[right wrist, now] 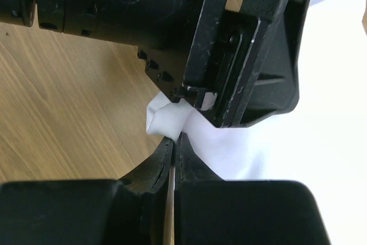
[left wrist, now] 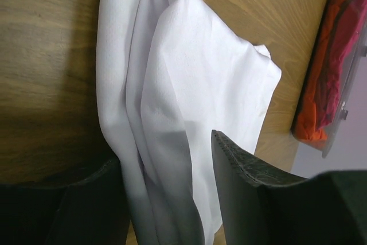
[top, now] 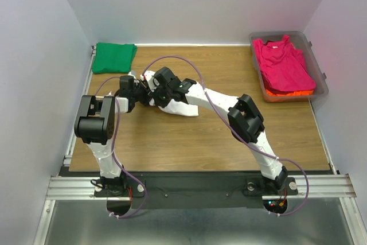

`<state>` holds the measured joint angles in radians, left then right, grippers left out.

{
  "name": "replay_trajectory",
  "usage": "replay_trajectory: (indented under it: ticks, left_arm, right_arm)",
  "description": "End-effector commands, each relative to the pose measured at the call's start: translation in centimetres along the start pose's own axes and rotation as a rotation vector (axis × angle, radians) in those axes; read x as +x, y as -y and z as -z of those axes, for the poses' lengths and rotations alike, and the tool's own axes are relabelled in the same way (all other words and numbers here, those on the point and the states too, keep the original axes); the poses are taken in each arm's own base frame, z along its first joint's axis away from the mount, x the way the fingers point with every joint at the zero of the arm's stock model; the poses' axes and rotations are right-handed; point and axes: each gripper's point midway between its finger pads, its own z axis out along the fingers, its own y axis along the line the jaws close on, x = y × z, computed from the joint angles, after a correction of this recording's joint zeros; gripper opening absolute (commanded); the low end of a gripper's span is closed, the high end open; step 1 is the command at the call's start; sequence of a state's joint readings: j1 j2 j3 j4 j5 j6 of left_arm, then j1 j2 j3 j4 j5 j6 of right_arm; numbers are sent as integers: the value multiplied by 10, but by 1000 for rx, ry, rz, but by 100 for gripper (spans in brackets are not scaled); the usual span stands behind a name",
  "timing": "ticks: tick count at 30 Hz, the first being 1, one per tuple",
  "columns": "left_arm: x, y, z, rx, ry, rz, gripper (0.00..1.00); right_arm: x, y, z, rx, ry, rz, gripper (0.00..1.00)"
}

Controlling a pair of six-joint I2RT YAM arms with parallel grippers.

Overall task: Fold and stack the t-shirts
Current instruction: Neatly place the folded tshirt to the corner

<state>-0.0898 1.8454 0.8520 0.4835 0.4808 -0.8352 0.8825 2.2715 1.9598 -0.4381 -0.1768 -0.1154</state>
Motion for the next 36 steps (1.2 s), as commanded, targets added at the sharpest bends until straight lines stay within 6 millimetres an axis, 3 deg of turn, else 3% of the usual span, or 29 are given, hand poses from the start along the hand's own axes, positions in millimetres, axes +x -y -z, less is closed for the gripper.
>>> replay_trajectory:
  ticks: [1,5,6,7,9,10,11,12,14,15,18,19,21,22,25,28,30,31,32,33,34,35,36]
  left_arm:
    - [-17,-5,-8,-30,75,-21,62]
    - [-17,-1,-12,-4,71,-33,55]
    - [-20,2,-12,8,81,-49,35]
    - [-20,3,-12,12,82,-63,21]
    - [-24,6,-14,19,86,-97,3]
    - [-28,4,-14,-15,82,-138,0]
    - [-33,2,-14,-48,82,-164,0]
    - [-46,2,-13,-112,91,-203,0]
    - [-63,1,-12,-169,94,-349,0]
    - [-80,12,-11,-198,106,-397,0]
    - [-102,7,-20,-271,72,-553,0]
    - [-118,18,-17,-286,70,-581,0]
    - [-125,15,-23,-296,41,-662,0]
    - [-137,26,-22,-290,68,-684,0]
    - [-158,37,-27,-292,101,-750,0]
    - [-182,52,-35,-293,142,-799,0]
    - [-202,64,-40,-288,185,-819,0]
    - [-209,66,-41,-290,196,-844,0]
    - [-220,66,-40,-294,217,-843,0]
    - [-226,61,-44,-297,224,-836,0]
    - [-237,75,-41,-264,250,-846,0]
    - [-244,71,-43,-269,258,-846,0]
    - [-256,80,-38,-278,298,-861,0]
  right_arm:
    - [-24,0,2,-8,72,-12,1]
    - [-23,0,0,-10,69,-19,1]
    - [-23,0,-1,-7,69,-21,1]
    - [-24,0,-1,-7,72,-22,1]
    - [-26,3,-1,8,74,-23,2]
    - [-28,10,1,21,80,-47,19]
    - [-37,12,11,19,101,-62,31]
    - [-40,28,19,36,116,-91,39]
    - [-41,45,34,44,127,-122,50]
    - [-47,69,54,71,155,-154,57]
    - [-33,96,76,89,150,-198,70]
    - [-36,113,96,114,175,-209,73]
    - [-28,125,111,135,172,-223,75]
    - [-19,135,127,161,170,-232,78]
    - [2,151,153,211,158,-251,80]
    - [23,160,167,248,131,-260,82]
    - [25,161,180,271,137,-245,87]
    - [33,161,181,279,124,-246,97]
    - [34,161,184,287,122,-239,100]
    - [32,160,190,294,130,-229,100]
    - [32,160,193,300,131,-216,100]
    - [36,160,193,305,123,-212,100]
    - [36,160,196,312,125,-205,100]
